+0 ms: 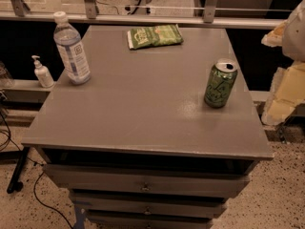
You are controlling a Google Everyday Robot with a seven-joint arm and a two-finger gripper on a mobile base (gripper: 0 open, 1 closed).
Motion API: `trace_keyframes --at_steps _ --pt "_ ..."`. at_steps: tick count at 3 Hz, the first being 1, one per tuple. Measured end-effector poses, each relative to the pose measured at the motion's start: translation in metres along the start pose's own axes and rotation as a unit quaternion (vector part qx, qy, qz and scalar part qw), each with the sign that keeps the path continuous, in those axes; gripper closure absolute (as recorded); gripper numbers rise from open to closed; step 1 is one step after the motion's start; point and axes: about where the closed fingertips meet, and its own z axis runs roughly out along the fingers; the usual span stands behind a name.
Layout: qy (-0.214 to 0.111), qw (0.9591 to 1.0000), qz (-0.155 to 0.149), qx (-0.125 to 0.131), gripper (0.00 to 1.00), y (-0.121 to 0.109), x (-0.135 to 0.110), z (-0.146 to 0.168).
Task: Pick blue plastic bottle
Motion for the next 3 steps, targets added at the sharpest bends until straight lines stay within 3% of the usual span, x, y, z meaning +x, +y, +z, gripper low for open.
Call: trace_keyframes --at_steps 2,3 --pt "-0.009 0.9999 0.010 0.003 0.00 -0.002 -0.004 0.002" --pt "-0.046 0.9987 0.021 0.001 0.00 -0.006 -0.026 0.014"
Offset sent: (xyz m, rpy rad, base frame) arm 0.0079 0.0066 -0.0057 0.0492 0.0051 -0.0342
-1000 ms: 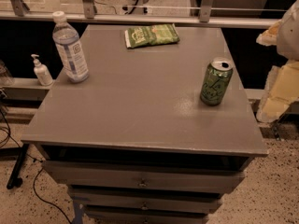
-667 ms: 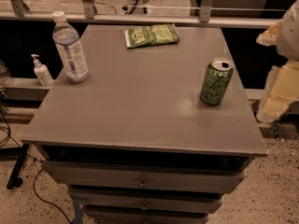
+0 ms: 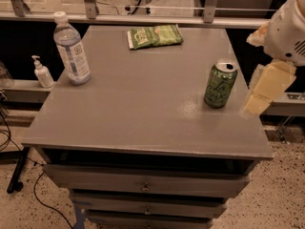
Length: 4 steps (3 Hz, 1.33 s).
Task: Pick blue plastic bottle
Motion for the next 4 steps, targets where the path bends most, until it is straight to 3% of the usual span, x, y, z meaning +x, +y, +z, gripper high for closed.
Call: trace_keyframes --at_steps 1,2,3,4 --pt "-0.067 0.9974 0.024 -0.008 0.00 -0.008 -0.037 0.013" --pt "-0.141 0.9884 0.048 -0.029 0.00 -0.011 -0.084 0.022" --pt "-0.226 0.9700 0.072 -0.054 0.00 -0.002 -0.150 0.028" --pt "-0.230 0.9692 0.070 -0.052 0.00 -0.001 -0.153 0.027"
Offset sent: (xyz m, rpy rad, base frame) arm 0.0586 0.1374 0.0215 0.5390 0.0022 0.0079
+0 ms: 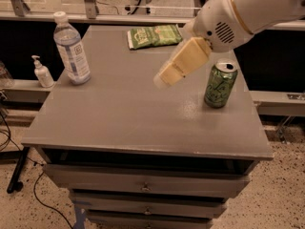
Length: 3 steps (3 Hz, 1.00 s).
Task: Pick blue plastic bottle
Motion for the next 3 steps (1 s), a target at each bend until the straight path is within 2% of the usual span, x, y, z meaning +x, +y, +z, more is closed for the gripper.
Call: trace_keyframes --at_steps 1,2,3 --pt "-0.031 0.9995 0.006 -0.006 0.00 0.001 -0.005 0.026" --pt "-0.100 0.9940 0.015 -0.039 0.00 -0.001 -0.029 0.097" --pt "-0.166 0.9835 0.018 -0.069 0.00 -0.003 -0.066 0.160"
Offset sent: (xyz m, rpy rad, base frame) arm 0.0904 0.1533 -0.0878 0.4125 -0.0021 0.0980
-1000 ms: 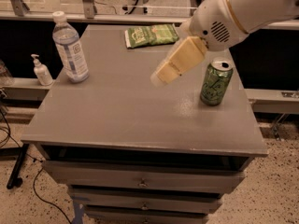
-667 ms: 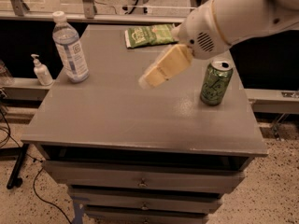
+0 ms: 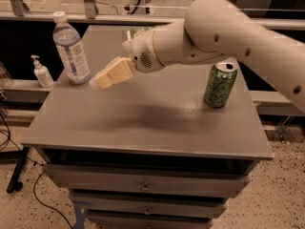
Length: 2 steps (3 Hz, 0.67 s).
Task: Pick blue plastic bottle
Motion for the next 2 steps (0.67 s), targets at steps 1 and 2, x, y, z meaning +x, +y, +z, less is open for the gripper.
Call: trace_keyframes --at_steps 1,2 --pt "-0.046 0.9988 -0.005 -0.019 0.00 -0.010 -0.014 0.059" --pt "-0.087 0.9957 -0.016 -0.027 0.00 -0.017 -0.030 0.104"
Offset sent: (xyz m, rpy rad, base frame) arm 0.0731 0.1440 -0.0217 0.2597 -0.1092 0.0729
